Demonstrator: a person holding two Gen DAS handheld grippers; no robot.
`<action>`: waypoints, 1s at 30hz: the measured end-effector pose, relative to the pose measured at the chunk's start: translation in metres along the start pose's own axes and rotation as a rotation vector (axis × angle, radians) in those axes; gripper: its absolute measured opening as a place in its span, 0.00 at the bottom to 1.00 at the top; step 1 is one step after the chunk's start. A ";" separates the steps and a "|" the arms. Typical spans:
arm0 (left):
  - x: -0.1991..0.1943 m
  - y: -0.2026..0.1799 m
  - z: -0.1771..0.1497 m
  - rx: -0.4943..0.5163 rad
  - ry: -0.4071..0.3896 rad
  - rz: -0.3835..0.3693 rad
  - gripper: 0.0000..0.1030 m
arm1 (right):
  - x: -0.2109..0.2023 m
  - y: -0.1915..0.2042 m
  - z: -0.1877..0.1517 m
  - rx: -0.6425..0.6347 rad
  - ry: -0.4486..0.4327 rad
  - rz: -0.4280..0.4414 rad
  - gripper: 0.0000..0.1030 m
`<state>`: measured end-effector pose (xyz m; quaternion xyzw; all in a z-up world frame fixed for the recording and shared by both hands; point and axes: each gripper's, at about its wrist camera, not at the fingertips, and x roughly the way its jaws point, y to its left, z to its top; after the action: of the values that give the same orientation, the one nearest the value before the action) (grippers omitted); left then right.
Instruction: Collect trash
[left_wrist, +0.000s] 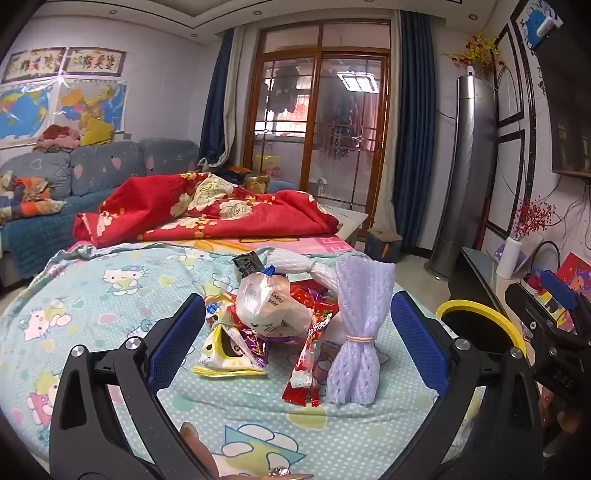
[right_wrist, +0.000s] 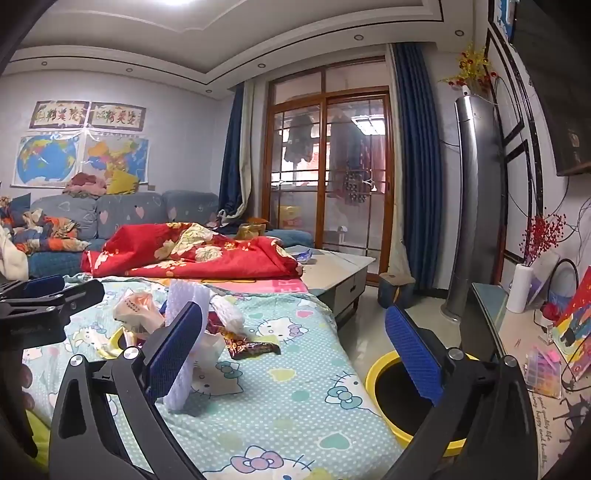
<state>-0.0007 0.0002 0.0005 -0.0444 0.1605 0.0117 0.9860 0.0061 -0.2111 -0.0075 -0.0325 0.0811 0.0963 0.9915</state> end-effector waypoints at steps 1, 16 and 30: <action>0.000 0.000 0.000 0.000 -0.002 0.003 0.90 | 0.000 0.000 0.000 -0.001 0.000 0.003 0.94; -0.001 -0.005 0.001 0.007 0.014 -0.029 0.90 | 0.004 -0.003 -0.005 0.006 0.001 -0.012 0.94; -0.001 -0.004 0.000 0.007 0.012 -0.031 0.90 | 0.005 -0.005 -0.003 0.018 0.018 -0.024 0.94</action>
<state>-0.0012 -0.0039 0.0007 -0.0436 0.1657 -0.0043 0.9852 0.0117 -0.2152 -0.0111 -0.0255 0.0904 0.0832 0.9921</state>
